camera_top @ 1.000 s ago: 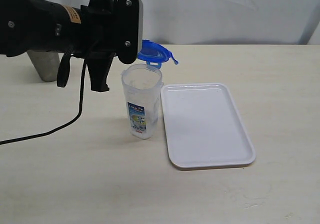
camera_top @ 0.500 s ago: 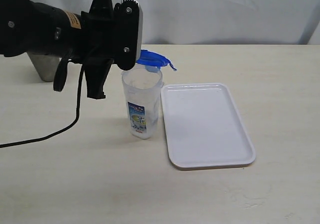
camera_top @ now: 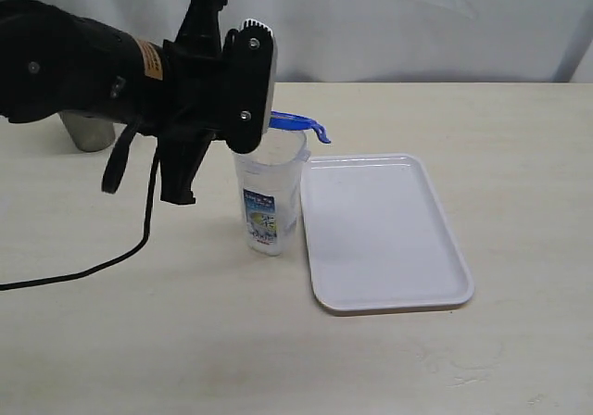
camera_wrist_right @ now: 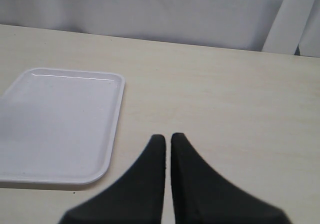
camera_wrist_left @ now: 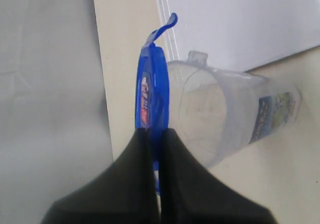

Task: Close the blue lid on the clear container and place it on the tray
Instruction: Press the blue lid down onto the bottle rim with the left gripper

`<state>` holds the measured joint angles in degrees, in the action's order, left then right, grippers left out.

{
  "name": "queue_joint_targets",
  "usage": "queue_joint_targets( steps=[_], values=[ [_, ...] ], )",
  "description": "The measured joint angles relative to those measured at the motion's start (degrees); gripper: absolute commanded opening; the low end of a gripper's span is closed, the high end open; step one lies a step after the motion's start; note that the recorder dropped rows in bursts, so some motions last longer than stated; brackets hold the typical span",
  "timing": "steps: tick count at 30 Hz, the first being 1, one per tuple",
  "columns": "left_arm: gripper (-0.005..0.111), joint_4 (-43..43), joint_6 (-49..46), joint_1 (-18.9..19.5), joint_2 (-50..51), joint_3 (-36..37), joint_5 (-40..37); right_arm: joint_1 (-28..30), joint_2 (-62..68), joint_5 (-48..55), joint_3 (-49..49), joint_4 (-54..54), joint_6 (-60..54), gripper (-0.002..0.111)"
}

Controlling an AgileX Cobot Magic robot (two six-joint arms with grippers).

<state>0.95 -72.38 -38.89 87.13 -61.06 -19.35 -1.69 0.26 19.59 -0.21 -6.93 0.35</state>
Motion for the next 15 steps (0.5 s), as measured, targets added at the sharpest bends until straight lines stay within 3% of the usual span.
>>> queue_joint_targets(
  steps=[5, 10, 15],
  values=[
    [0.000, 1.69, 0.85, -1.58, 0.00, 0.00, -0.91, 0.00, 0.00, 0.00, 0.00, 0.00, 0.00, 0.004],
    [0.000, 12.81, 11.15, -1.68, 0.00, 0.00, -5.73, 0.00, 0.00, 0.00, 0.00, 0.00, 0.00, 0.004],
    [0.000, 13.38, 12.79, -1.68, 0.00, 0.00, -6.45, 0.00, 0.00, 0.00, 0.00, 0.00, 0.00, 0.004]
  ],
)
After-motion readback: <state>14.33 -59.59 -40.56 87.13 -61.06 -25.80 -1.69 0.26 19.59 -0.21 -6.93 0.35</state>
